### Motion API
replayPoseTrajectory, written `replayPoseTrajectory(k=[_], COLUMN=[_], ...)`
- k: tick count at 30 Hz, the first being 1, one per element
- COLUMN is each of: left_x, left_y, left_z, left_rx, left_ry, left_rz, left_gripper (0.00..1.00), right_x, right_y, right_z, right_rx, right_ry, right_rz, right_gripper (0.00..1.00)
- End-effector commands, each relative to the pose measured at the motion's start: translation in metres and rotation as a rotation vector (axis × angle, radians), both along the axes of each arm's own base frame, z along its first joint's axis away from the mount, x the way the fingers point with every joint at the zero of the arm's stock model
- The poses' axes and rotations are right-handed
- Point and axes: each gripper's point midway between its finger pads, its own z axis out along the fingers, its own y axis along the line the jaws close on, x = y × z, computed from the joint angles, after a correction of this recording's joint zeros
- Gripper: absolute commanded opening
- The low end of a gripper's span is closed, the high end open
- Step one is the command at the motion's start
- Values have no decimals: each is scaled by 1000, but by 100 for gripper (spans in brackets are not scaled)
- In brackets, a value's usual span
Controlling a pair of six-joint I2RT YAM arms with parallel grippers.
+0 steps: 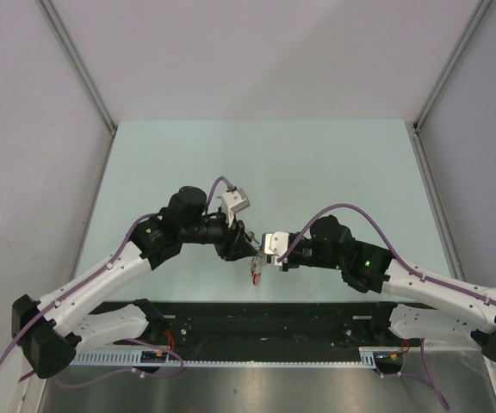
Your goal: Put the keys on the keyring
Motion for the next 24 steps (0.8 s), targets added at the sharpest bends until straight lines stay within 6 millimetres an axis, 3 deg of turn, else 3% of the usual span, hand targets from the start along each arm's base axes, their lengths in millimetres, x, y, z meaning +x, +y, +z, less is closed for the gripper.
replayPoseTrajectory(k=[1, 13, 16, 19, 20, 24], left_x=[-10, -7, -8, -9, -9, -3], left_y=[-6, -14, -14, -14, -14, -8], left_z=[19, 10, 6, 5, 5, 6], left_rx=[-34, -19, -9, -11, -10, 6], left_ry=[-19, 6, 11, 10, 10, -20], left_rz=[-101, -140, -148, -159, -158, -111], left_gripper=[48, 37, 29, 14, 1, 0], right_x=[1, -2, -2, -2, -2, 2], right_y=[7, 9, 9, 9, 8, 2], right_z=[28, 27, 29, 28, 27, 27], right_rx=[57, 58, 62, 59, 57, 52], right_ry=[-39, -30, -31, -27, -26, -12], right_rz=[19, 36, 35, 35, 31, -13], right_gripper=[0, 0, 0, 0, 0, 0])
